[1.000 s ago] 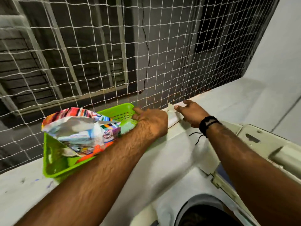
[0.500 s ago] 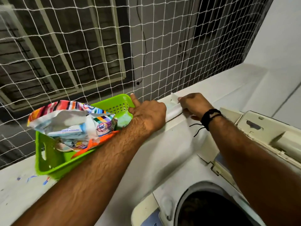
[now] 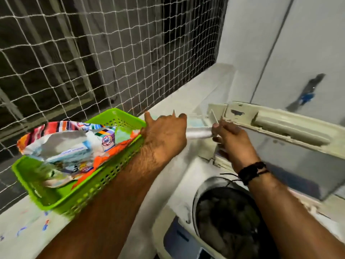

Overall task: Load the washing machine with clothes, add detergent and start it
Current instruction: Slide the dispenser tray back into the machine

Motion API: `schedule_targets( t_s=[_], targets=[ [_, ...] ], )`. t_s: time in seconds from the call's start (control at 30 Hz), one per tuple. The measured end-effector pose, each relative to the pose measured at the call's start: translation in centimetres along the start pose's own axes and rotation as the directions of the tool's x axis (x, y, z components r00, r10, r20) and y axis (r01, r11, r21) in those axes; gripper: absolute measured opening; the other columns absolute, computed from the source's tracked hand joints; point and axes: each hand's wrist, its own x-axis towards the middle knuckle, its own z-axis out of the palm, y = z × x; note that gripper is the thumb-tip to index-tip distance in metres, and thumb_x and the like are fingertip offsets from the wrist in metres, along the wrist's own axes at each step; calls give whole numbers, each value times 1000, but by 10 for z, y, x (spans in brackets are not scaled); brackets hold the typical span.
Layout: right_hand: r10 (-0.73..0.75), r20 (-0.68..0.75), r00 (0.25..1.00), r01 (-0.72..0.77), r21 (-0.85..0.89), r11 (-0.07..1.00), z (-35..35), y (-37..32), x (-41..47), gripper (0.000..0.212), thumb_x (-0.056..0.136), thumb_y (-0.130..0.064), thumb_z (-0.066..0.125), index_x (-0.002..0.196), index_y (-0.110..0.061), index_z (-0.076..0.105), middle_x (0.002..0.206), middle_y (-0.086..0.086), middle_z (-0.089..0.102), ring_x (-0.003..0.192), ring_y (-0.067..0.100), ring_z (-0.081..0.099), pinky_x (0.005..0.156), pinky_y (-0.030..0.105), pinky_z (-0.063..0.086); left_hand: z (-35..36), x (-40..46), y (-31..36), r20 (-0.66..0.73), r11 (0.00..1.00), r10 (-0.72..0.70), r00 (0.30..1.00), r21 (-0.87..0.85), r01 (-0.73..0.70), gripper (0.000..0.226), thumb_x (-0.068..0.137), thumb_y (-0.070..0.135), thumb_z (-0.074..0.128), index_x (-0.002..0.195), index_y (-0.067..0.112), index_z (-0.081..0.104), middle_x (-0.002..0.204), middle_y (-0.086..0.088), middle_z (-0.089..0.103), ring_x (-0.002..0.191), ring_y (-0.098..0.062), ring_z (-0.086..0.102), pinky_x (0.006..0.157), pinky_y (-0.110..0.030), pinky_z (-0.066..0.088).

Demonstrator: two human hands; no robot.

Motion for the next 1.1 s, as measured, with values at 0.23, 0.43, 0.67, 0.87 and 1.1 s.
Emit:
schedule_targets(
  t_s=[0.23, 0.43, 0.67, 0.87, 1.1],
  targets=[
    [60, -209, 976, -40, 100, 994, -23, 18, -76, 16, 96, -36, 63, 102, -26, 73, 83, 2, 64, 81, 18, 57, 72, 36, 41, 31, -41, 18, -34, 920, 95, 995, -380, -101, 57, 92, 52, 48, 138, 23, 32, 113, -11, 67, 99, -39, 63, 78, -43, 50],
    [123, -328, 937, -41, 245, 969, -45, 69, -129, 13, 93, -20, 64, 104, -15, 68, 65, -5, 60, 64, 13, 56, 57, 25, 46, 78, -87, 40, 140, 646, 126, 982, -763, 26, 42, 94, 42, 56, 132, 24, 50, 130, 1, 63, 114, -23, 62, 95, -33, 48],
    [384, -351, 854, -246, 378, 893, -73, 135, -183, 15, 87, -19, 67, 95, -31, 65, 85, 3, 66, 76, 19, 60, 64, 34, 45, 134, -142, 79, 245, 453, 174, 954, -880, 143, 39, 95, 24, 60, 133, 19, 55, 128, -1, 64, 117, -19, 60, 98, -27, 46],
    [490, -336, 804, -306, 472, 826, -96, 171, -186, 26, 94, -16, 63, 116, -31, 66, 108, 1, 74, 98, 20, 66, 63, 32, 47, 173, -150, 114, 368, 455, 99, 924, -843, 287, 30, 98, 29, 53, 128, 24, 56, 119, 5, 63, 102, -9, 57, 73, -16, 40],
    [488, -213, 847, -320, 528, 787, -138, 203, -164, 33, 90, -10, 58, 120, -17, 69, 117, 25, 69, 87, 30, 64, 77, 41, 52, 213, -143, 161, 546, 305, -38, 837, -791, 530, 15, 92, 48, 55, 106, 45, 57, 111, 7, 65, 101, -17, 63, 90, -49, 53]
  ],
)
